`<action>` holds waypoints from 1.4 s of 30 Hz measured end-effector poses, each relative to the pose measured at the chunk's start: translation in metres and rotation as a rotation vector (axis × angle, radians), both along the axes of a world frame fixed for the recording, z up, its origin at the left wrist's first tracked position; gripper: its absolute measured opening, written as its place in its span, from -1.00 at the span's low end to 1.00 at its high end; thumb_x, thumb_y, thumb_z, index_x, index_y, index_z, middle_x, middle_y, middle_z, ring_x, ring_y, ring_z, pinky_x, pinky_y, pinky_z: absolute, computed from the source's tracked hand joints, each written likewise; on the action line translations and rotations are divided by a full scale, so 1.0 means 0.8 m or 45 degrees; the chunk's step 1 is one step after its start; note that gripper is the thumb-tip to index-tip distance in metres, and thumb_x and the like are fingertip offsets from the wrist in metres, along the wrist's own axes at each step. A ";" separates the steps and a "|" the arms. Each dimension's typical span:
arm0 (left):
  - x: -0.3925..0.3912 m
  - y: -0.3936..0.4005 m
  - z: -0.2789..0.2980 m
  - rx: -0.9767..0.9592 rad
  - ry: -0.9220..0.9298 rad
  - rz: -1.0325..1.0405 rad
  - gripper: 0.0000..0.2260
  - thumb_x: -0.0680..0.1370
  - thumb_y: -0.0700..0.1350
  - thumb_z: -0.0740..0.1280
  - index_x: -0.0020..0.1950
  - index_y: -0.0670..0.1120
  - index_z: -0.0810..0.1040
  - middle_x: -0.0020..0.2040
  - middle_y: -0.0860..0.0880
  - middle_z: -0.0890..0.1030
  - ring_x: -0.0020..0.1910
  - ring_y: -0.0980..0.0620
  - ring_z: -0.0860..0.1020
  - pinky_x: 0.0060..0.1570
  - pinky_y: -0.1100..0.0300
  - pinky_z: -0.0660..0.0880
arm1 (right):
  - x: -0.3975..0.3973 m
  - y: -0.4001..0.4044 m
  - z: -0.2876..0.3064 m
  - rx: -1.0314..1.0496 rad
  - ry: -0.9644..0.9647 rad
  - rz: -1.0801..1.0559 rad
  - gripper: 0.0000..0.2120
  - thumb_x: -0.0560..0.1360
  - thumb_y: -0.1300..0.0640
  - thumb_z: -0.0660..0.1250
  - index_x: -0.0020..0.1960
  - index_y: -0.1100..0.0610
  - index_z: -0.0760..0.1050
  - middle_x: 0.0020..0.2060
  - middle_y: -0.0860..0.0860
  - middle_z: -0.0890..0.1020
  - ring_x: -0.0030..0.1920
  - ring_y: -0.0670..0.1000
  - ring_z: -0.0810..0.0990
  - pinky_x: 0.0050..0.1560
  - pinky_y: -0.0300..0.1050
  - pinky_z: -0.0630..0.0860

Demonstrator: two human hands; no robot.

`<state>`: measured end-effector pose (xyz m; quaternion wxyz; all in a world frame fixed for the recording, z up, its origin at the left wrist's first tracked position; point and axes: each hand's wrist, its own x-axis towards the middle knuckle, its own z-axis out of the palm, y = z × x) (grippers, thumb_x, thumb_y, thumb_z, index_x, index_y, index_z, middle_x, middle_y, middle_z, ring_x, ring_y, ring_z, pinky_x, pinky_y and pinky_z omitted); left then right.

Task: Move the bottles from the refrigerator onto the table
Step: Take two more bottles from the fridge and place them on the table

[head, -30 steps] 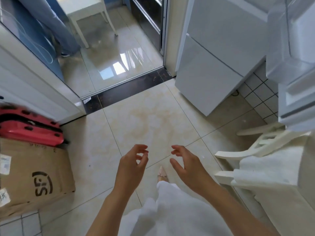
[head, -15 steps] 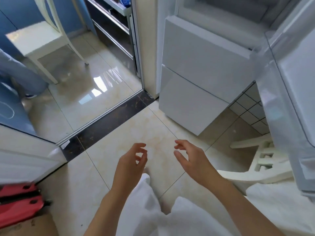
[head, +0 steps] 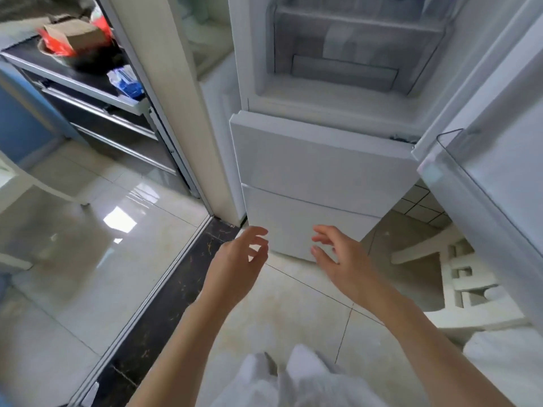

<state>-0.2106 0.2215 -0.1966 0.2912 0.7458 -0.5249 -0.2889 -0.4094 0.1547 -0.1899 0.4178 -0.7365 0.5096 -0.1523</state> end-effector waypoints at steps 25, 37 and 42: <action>-0.039 -0.519 0.156 -0.629 0.206 -0.172 -0.83 0.53 -0.19 0.33 0.11 -0.08 0.58 -0.07 0.07 0.67 -0.10 0.07 0.63 0.02 0.18 0.55 | 0.016 -0.435 0.177 -0.660 -0.076 -0.864 -0.53 0.54 0.05 0.28 0.38 0.22 0.33 0.24 0.14 0.52 0.26 0.13 0.46 0.15 -0.19 0.28; -0.102 -0.695 0.197 -0.669 0.375 -0.469 -0.68 0.52 -0.24 0.37 0.27 -0.13 0.49 0.11 0.05 0.56 0.07 0.04 0.56 0.17 0.09 0.52 | 0.001 -0.550 0.200 -0.746 -0.180 -1.254 -0.39 0.40 -0.01 0.34 0.37 0.19 0.27 0.19 0.15 0.50 0.17 0.14 0.52 0.18 0.10 0.49; -0.132 -0.753 0.212 -0.707 0.505 -0.550 -0.70 0.50 -0.26 0.38 0.23 -0.17 0.50 0.10 -0.02 0.61 0.09 0.04 0.59 0.18 0.10 0.54 | -0.006 -0.577 0.199 -0.803 -0.097 -1.372 -0.34 0.43 0.08 0.41 0.39 0.29 0.21 0.26 0.22 0.43 0.26 0.17 0.43 0.26 0.01 0.39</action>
